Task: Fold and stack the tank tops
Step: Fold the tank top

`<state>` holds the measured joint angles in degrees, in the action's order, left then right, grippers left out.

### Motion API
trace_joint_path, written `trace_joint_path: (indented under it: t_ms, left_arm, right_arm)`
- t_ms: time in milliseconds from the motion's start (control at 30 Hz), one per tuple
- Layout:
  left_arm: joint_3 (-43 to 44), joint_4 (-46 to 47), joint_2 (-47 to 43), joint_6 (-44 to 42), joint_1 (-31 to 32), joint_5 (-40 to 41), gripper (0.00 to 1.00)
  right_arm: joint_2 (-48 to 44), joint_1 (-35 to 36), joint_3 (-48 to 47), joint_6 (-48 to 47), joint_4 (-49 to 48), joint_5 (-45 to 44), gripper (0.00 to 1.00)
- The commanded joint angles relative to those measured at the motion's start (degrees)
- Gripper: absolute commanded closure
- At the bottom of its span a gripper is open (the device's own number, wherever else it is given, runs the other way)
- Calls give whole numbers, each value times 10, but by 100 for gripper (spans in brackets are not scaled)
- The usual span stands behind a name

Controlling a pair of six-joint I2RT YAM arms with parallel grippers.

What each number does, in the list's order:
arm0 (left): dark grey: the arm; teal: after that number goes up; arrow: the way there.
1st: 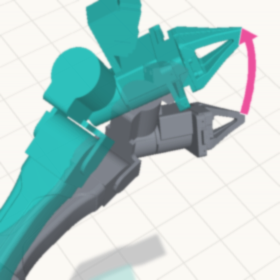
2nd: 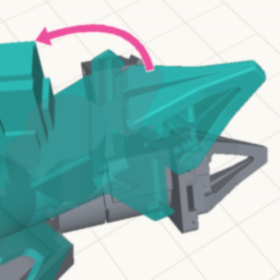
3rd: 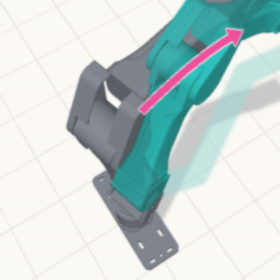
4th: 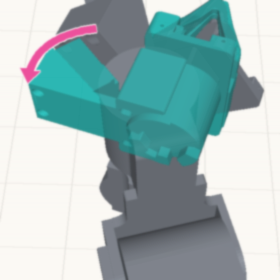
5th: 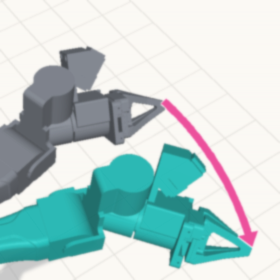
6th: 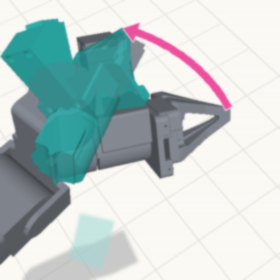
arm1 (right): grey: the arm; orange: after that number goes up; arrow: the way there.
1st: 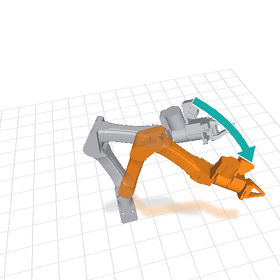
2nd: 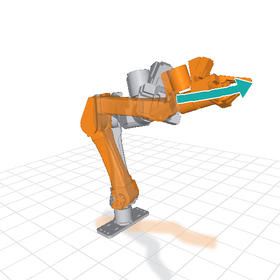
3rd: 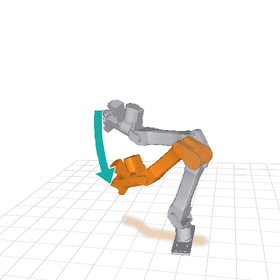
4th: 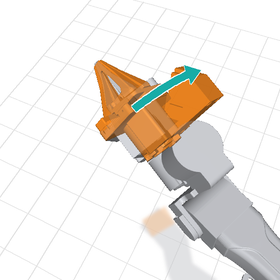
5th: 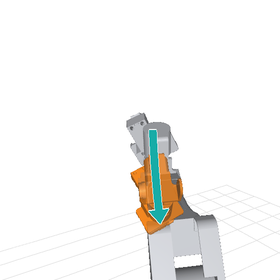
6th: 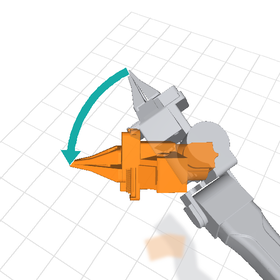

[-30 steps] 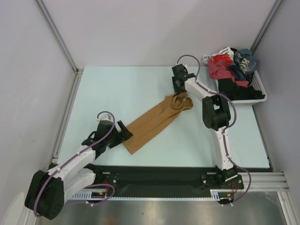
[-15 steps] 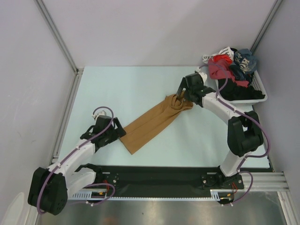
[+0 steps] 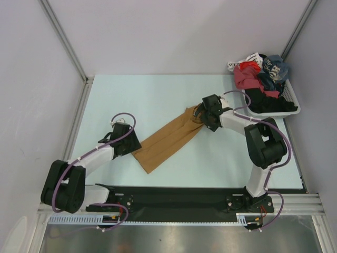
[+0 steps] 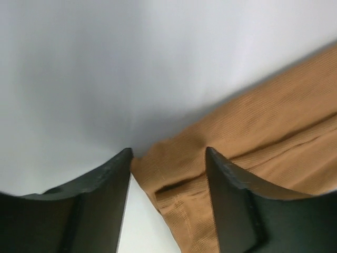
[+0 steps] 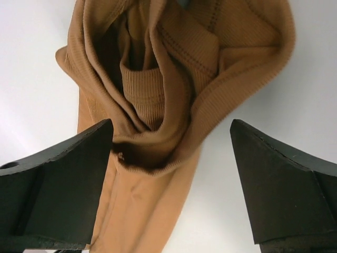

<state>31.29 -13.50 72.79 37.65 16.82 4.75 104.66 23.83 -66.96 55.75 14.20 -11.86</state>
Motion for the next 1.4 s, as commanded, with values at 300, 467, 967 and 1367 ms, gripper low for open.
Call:
trace_joint_path:
  t_ms: [300, 467, 967, 1367]
  left_arm:
    - [-15, 69, 34, -10, -5, -30, 100]
    - [-83, 109, -4, 36, 29, -67, 100]
    - [-200, 175, -111, 320, 311, 52, 94]
    - [-140, -34, -206, 256, 298, 133, 0]
  right_arm:
    - [85, -44, -21, -31, -176, 66, 74]
    - [150, -77, -98, -85, -196, 124, 71]
    - [330, -130, -360, -175, -160, 327, 22]
    - [276, -128, -327, -246, -74, 321, 12]
